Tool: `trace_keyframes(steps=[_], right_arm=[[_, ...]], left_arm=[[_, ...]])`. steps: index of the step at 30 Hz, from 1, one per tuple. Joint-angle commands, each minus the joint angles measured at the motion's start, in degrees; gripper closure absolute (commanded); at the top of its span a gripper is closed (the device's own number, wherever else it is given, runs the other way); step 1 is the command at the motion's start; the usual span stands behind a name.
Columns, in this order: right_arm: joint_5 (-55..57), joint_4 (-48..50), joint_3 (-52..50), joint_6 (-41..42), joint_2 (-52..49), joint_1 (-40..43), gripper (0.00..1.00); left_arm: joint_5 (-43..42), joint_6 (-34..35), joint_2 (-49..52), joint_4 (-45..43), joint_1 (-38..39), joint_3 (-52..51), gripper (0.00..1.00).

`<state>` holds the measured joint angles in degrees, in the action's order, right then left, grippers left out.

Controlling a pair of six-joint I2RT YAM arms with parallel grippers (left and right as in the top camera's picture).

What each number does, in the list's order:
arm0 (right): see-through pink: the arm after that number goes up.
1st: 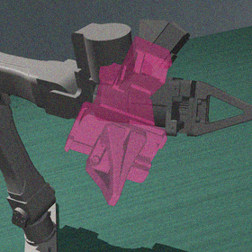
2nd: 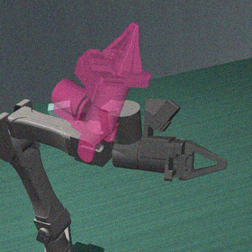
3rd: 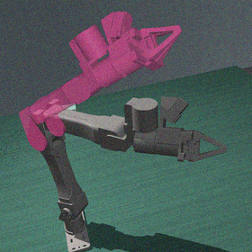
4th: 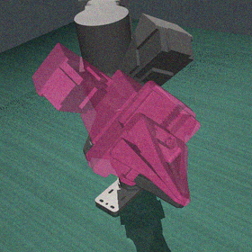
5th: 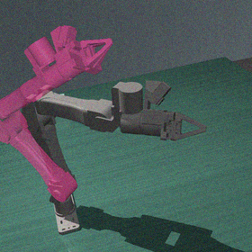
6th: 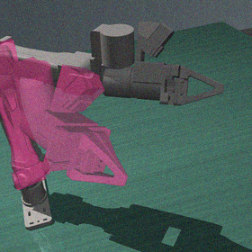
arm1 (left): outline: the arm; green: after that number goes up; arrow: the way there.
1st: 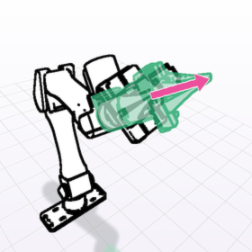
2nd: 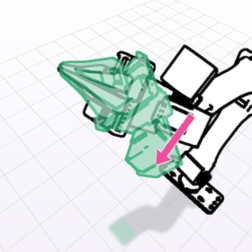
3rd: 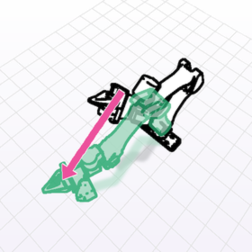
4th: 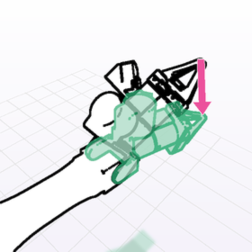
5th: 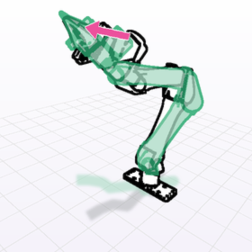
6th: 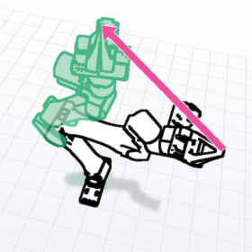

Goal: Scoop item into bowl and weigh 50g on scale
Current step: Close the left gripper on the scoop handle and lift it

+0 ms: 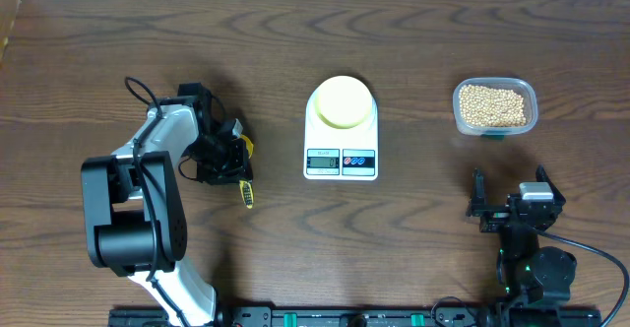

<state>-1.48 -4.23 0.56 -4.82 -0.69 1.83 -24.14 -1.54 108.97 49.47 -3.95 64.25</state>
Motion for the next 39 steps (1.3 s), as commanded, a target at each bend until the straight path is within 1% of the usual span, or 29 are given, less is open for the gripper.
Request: trace_keyframes(steps=[1, 2, 3, 4, 5, 7, 13, 16, 17, 20, 25, 26, 27, 28, 30, 32, 35, 39], right_arm=[[0.5, -0.1, -0.2, 0.0, 0.4, -0.4, 0.01], [0.5, -0.1, -0.2, 0.0, 0.4, -0.4, 0.01], [0.5, -0.1, -0.2, 0.0, 0.4, -0.4, 0.01], [0.5, -0.1, -0.2, 0.0, 0.4, -0.4, 0.01], [0.5, -0.1, -0.2, 0.0, 0.4, -0.4, 0.01], [0.5, -0.1, -0.2, 0.0, 0.4, -0.4, 0.01], [0.5, -0.1, -0.2, 0.0, 0.4, -0.4, 0.01], [0.5, -0.1, -0.2, 0.0, 0.4, -0.4, 0.01], [0.5, -0.1, -0.2, 0.0, 0.4, -0.4, 0.01], [0.5, -0.1, -0.2, 0.0, 0.4, -0.4, 0.01], [0.5, -0.1, -0.2, 0.0, 0.4, -0.4, 0.01], [0.5, -0.1, -0.3, 0.0, 0.4, -0.4, 0.01], [0.5, -0.1, -0.2, 0.0, 0.4, -0.4, 0.01], [0.5, -0.1, -0.2, 0.0, 0.4, -0.4, 0.01], [0.5, -0.1, -0.2, 0.0, 0.4, -0.4, 0.01], [0.5, -0.1, -0.2, 0.0, 0.4, -0.4, 0.01], [0.5, -0.1, -0.2, 0.0, 0.4, -0.4, 0.01], [0.5, -0.1, -0.2, 0.0, 0.4, -0.4, 0.01]], left_arm=[[-0.7, -0.3, -1.1, 0.1, 0.1, -0.2, 0.83], [-0.7, -0.3, -1.1, 0.1, 0.1, -0.2, 0.83], [-0.7, -0.4, -1.1, 0.1, 0.1, -0.2, 0.71], [-0.7, -0.4, -1.1, 0.0, 0.1, -0.2, 0.64], [-0.7, -0.4, -1.1, -0.1, 0.1, -0.2, 0.63], [-0.2, -0.4, -1.1, -0.6, 0.1, -0.2, 0.58], [0.1, -0.3, -1.1, -0.9, 0.1, -0.2, 0.59], [-0.7, -0.3, -1.1, -0.6, 0.1, -0.2, 0.66], [-1.7, -0.4, -1.1, -0.5, 0.1, -0.2, 0.67], [-4.1, -0.4, -1.1, -0.5, 0.1, -0.2, 0.67], [-4.2, -0.4, -1.1, -0.5, 0.1, -0.2, 0.67], [-4.2, -0.4, -1.1, -0.4, 0.1, -0.2, 0.64], [-4.4, -0.4, -1.1, -0.3, 0.1, -0.2, 0.45], [-4.4, -0.4, -1.1, -0.3, 0.1, -0.2, 0.39], [-4.4, -0.4, -1.1, -0.3, 0.1, -0.2, 0.36], [-4.4, -0.4, -1.1, -0.3, 0.1, -0.2, 0.26], [-4.4, -0.3, -1.1, -0.3, 0.1, -0.2, 0.26], [-4.9, -0.4, -1.1, -0.3, 0.1, -0.2, 0.14]])
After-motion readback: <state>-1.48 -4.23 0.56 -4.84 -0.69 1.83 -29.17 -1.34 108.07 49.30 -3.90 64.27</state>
